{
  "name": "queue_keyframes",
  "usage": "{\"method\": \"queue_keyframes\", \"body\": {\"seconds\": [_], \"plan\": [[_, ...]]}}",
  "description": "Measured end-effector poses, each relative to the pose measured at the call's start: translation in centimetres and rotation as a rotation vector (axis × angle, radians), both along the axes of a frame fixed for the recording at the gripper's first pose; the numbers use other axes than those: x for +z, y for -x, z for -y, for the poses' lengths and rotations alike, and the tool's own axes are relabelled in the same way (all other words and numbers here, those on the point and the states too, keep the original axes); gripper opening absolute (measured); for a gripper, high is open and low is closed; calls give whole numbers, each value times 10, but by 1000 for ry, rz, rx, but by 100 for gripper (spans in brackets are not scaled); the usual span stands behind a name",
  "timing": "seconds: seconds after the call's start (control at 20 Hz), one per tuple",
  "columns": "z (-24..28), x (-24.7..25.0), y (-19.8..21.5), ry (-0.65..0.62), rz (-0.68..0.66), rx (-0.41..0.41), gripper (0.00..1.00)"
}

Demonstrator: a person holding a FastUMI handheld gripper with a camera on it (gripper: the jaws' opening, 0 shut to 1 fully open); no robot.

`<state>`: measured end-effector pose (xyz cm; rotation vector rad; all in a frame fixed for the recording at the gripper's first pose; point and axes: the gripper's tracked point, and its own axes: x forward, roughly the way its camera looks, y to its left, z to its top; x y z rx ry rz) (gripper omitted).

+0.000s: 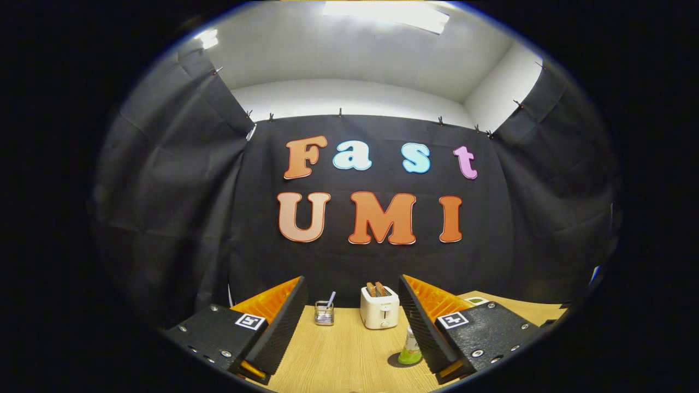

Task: Take the bottle from table, then pour the juice into the cup, finally place the bottle on the coaster

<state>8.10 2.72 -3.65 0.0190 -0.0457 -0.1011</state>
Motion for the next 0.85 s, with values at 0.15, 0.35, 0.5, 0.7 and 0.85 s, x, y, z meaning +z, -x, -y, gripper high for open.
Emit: {"method": "queue_keyframes", "body": {"seconds": [0.15,0.35,0.5,0.7,0.85], "plan": [[2,-1,-3,22,-6,-4,99],[7,-7,-4,27,-26,-21,99],[10,-10,-4,17,-30,-24,99],[14,-12,-3,3,-30,-26,99],[14,-12,-3,10,-30,-26,99]]}}
